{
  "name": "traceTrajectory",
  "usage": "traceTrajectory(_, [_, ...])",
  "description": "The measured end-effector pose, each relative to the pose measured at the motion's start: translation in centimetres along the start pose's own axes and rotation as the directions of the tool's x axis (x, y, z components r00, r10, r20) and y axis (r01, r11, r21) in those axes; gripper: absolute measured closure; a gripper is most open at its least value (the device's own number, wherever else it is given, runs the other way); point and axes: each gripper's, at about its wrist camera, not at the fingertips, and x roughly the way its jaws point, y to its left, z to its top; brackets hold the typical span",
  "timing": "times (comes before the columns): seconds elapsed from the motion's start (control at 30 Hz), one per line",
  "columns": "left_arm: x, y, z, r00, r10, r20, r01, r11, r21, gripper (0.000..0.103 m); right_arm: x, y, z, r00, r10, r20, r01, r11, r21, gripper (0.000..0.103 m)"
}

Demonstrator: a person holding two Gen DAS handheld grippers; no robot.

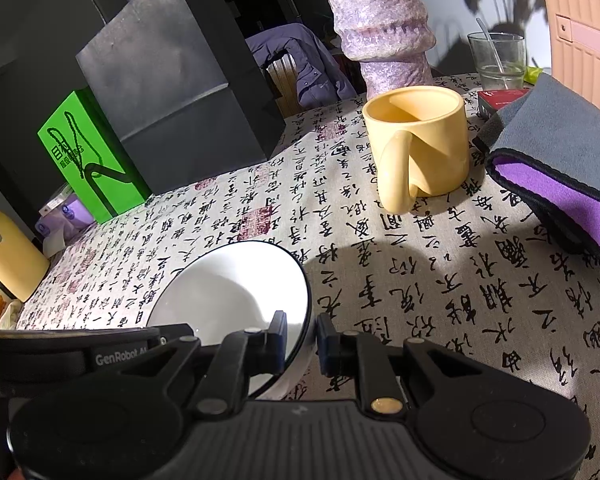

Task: Organize plates and bowls
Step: 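Lift the white bowl by its rim and carry it toward the blue bowl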

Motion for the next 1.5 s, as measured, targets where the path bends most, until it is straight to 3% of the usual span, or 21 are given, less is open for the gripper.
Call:
traceTrajectory(0.9, [-1.5, 0.1, -0.2, 1.000, -0.015, 0.024, 0.015, 1.000, 0.008, 0.093, -0.7, 0.3, -0.2, 1.000, 0.002, 0.028, -0.002, 1.000, -0.001, 0.090])
traceTrajectory(1.5, [-4.6, 1.1, -0.6, 0.997, -0.025, 0.067, 0.025, 1.000, -0.004, 0.093, -2.8, 3.0, -0.1, 0.998, -0.010, 0.063, 0.014, 0.999, -0.050, 0.092])
